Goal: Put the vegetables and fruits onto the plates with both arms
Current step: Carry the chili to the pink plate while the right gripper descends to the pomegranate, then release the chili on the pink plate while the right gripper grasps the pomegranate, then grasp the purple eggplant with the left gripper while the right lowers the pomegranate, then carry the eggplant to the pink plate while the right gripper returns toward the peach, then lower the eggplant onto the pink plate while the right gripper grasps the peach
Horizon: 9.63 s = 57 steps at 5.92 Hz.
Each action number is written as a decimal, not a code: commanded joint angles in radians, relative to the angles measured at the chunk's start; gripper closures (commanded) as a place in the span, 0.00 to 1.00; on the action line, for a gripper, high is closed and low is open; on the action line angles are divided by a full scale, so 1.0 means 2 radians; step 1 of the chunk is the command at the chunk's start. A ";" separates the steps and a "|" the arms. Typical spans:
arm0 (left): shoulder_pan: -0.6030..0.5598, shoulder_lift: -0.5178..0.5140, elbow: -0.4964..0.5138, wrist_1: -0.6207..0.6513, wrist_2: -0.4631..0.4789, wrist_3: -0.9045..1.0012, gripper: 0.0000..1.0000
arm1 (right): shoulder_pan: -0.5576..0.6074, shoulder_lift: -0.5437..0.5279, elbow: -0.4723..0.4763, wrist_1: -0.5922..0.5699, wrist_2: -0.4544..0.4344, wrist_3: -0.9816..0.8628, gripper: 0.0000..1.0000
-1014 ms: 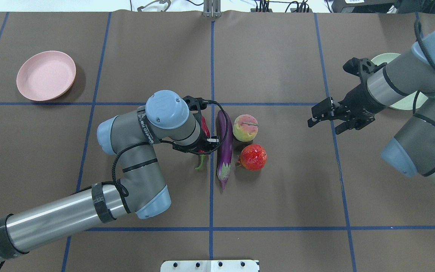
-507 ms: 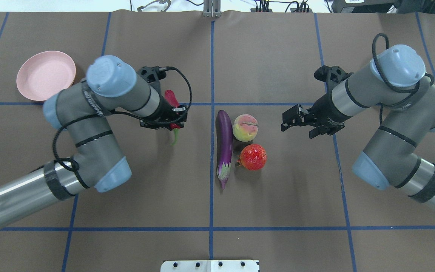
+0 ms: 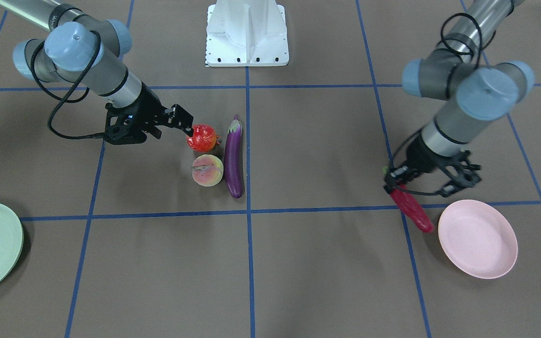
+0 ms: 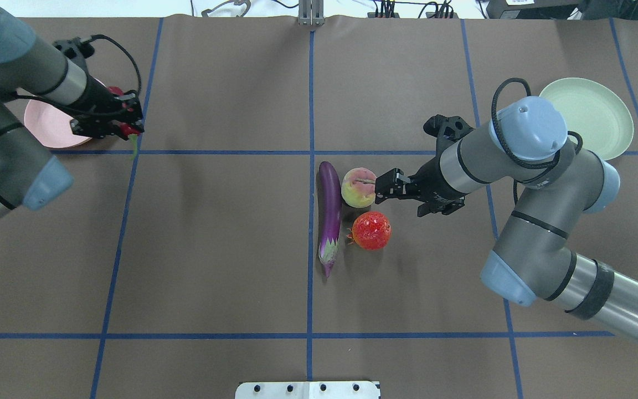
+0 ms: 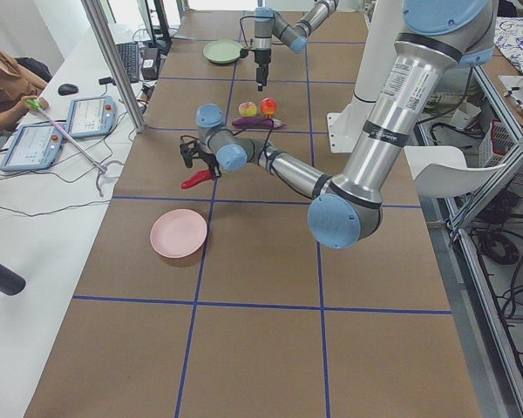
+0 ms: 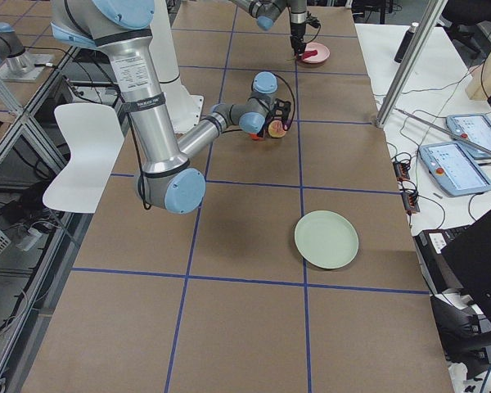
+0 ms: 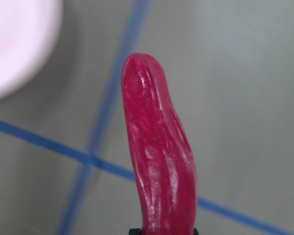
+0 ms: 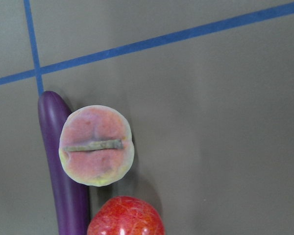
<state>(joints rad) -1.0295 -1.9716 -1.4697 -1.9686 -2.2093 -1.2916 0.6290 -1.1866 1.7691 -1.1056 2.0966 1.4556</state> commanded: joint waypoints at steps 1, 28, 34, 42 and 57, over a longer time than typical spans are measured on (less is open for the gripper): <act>-0.064 0.001 0.092 0.002 -0.016 0.072 0.90 | -0.023 0.008 0.000 0.000 -0.026 0.022 0.00; 0.268 -0.266 0.121 0.011 0.127 -0.068 0.29 | 0.305 0.000 -0.312 -0.046 0.060 -0.330 0.00; 0.177 -0.226 -0.019 0.132 0.118 -0.089 1.00 | 0.184 0.037 -0.185 -0.028 0.087 -0.153 0.00; -0.037 -0.129 0.202 0.036 0.044 -0.095 0.18 | 0.078 0.030 -0.090 0.067 0.031 0.030 0.00; -0.034 -0.123 0.157 0.040 0.006 -0.116 0.00 | -0.035 0.070 -0.123 0.062 -0.141 0.231 0.23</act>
<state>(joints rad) -1.0988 -2.2166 -1.1539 -1.8883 -2.1990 -1.5197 0.5665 -1.0457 1.5283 -0.9822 1.8253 1.9141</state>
